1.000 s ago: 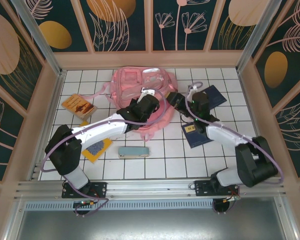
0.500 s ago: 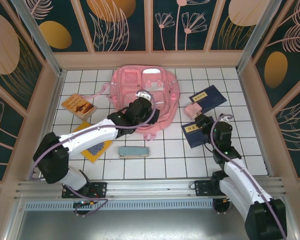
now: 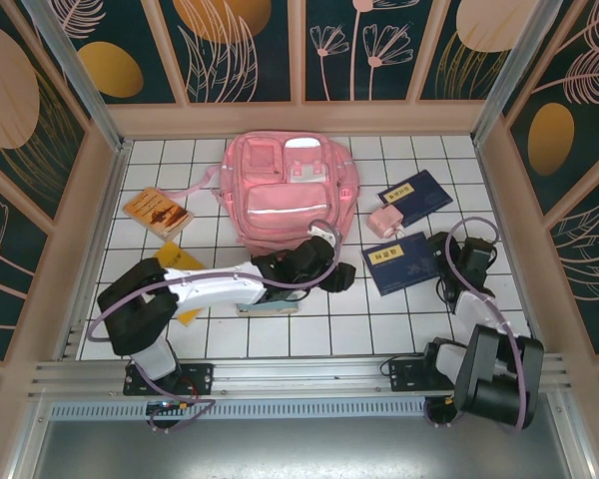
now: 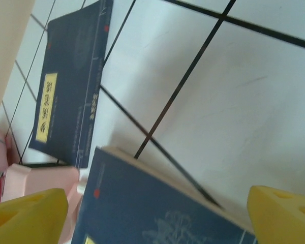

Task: Pack books, pencil case, and school supplies into a backpack

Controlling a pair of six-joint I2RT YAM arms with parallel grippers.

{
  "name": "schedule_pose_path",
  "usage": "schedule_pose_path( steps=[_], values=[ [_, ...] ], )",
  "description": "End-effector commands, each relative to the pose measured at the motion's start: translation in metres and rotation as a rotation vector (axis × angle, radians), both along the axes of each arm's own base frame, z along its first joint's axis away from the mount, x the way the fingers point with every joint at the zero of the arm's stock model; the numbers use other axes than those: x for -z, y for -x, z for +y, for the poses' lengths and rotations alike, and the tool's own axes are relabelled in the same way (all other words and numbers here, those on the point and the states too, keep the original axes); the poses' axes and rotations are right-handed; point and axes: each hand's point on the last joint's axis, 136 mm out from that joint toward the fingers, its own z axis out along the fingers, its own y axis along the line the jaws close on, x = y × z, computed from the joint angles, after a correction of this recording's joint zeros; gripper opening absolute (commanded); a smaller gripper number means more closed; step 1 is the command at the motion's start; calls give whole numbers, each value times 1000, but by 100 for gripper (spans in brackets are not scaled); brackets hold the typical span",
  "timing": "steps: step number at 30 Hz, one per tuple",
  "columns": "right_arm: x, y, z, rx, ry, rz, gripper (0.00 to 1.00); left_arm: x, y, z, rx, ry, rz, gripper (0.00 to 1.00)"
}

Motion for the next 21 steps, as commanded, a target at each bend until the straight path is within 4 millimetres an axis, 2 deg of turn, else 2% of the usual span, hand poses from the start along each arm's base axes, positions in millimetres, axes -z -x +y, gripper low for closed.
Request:
schedule_pose_path(
  steps=[1,2,5,8,12,15,21],
  values=[
    [-19,-26,-7,-47,22,-70,95,5,-2,-21,4,81,49,71],
    [-17,-29,-9,-52,18,-67,99,10,-1,-23,7,75,58,71],
    [-6,-37,-12,-62,-2,-44,99,21,1,-26,15,73,85,72],
    [8,-40,-4,-107,-56,-12,99,28,1,-24,10,54,91,72],
    [22,-31,10,-143,-94,17,99,33,-3,-20,-4,7,76,73],
    [28,-23,29,-196,-97,44,99,30,-13,-11,-37,-56,26,74],
    [36,7,60,-252,-124,81,99,23,-22,-2,-68,-116,-27,75]
  ],
)
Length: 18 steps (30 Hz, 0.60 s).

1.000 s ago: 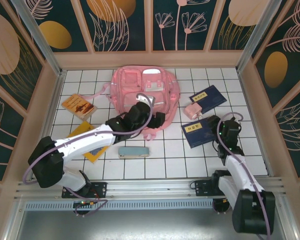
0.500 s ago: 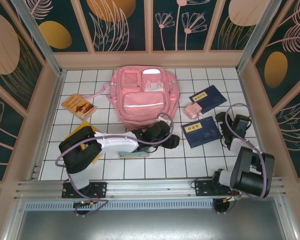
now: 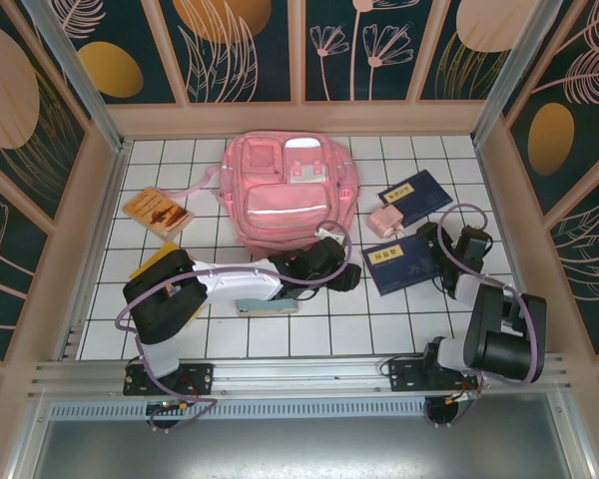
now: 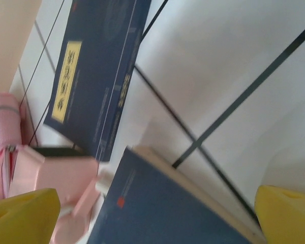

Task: Pack books, pencil case, and school supplies into a backpack

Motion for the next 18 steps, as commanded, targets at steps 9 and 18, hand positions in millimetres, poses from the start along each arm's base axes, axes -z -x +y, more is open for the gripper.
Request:
schedule_pose_path(
  steps=[9,18],
  values=[
    [11,35,52,-126,-55,92,99,-9,-9,14,-40,-60,-47,75],
    [23,14,24,-100,22,143,99,-7,-2,4,-22,-2,6,78]
  ],
)
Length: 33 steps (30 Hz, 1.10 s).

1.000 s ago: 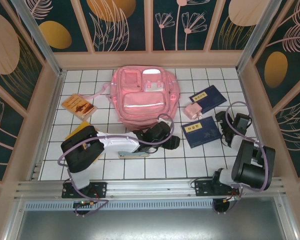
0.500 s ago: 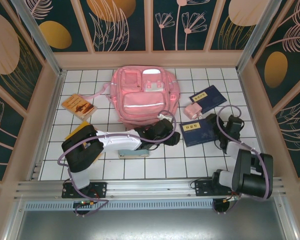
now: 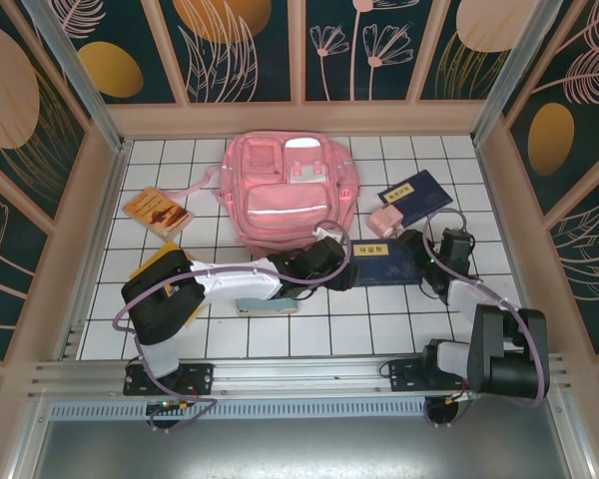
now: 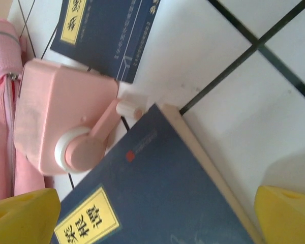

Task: Pack books, pencil case, and school supplies into a backpack

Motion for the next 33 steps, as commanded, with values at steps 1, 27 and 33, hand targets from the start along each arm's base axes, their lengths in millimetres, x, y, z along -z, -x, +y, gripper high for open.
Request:
schedule_pose_path(
  steps=[1,27,33],
  values=[
    [22,0,-12,-4,23,77,99,-8,0,-7,3,53,23,78],
    [-17,75,98,-207,98,1,94,4,3,50,-163,116,174,75],
    [-12,55,68,-203,119,-4,94,28,20,46,-153,128,268,71]
  ],
)
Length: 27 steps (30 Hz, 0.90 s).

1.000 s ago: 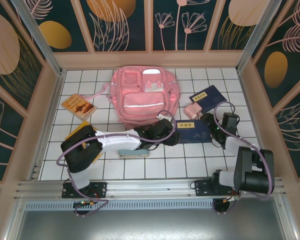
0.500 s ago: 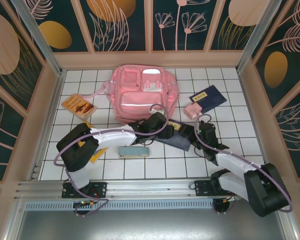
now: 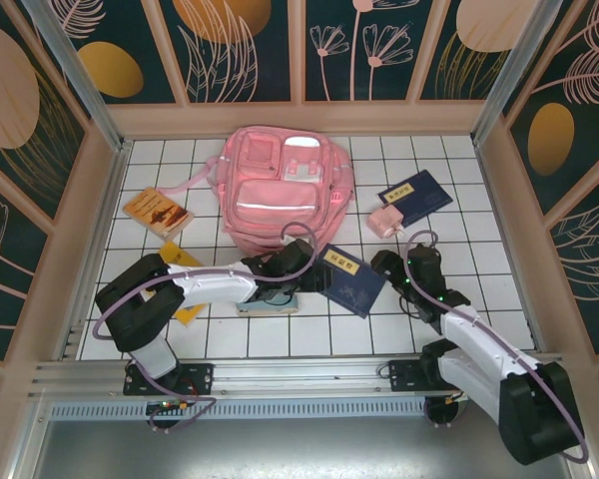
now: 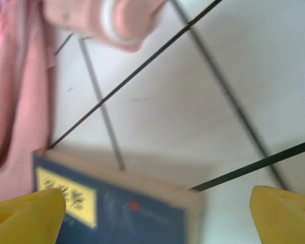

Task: Pack books, pencil case, and school supplies into a backpack

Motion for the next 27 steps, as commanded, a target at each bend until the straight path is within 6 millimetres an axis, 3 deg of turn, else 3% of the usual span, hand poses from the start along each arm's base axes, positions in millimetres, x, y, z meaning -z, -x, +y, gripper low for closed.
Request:
schedule_pose_path(
  steps=[1,5,9,12,17,21,27],
  values=[
    [-9,-13,-4,-84,39,-43,94,-1,9,-14,7,59,48,69],
    [-15,-35,8,-170,16,-57,94,18,20,-13,7,25,100,60],
    [-15,-52,23,-245,-3,-51,93,26,31,-11,10,14,137,59],
    [-7,-53,37,-309,-27,-19,91,30,34,-11,19,6,148,59],
    [13,-27,62,-386,-41,47,87,32,15,-23,20,-42,101,60],
    [26,2,71,-400,-67,99,81,35,-5,-27,2,-74,74,60],
    [23,31,84,-400,-131,112,79,33,-36,-30,-8,-114,26,61]
  ],
)
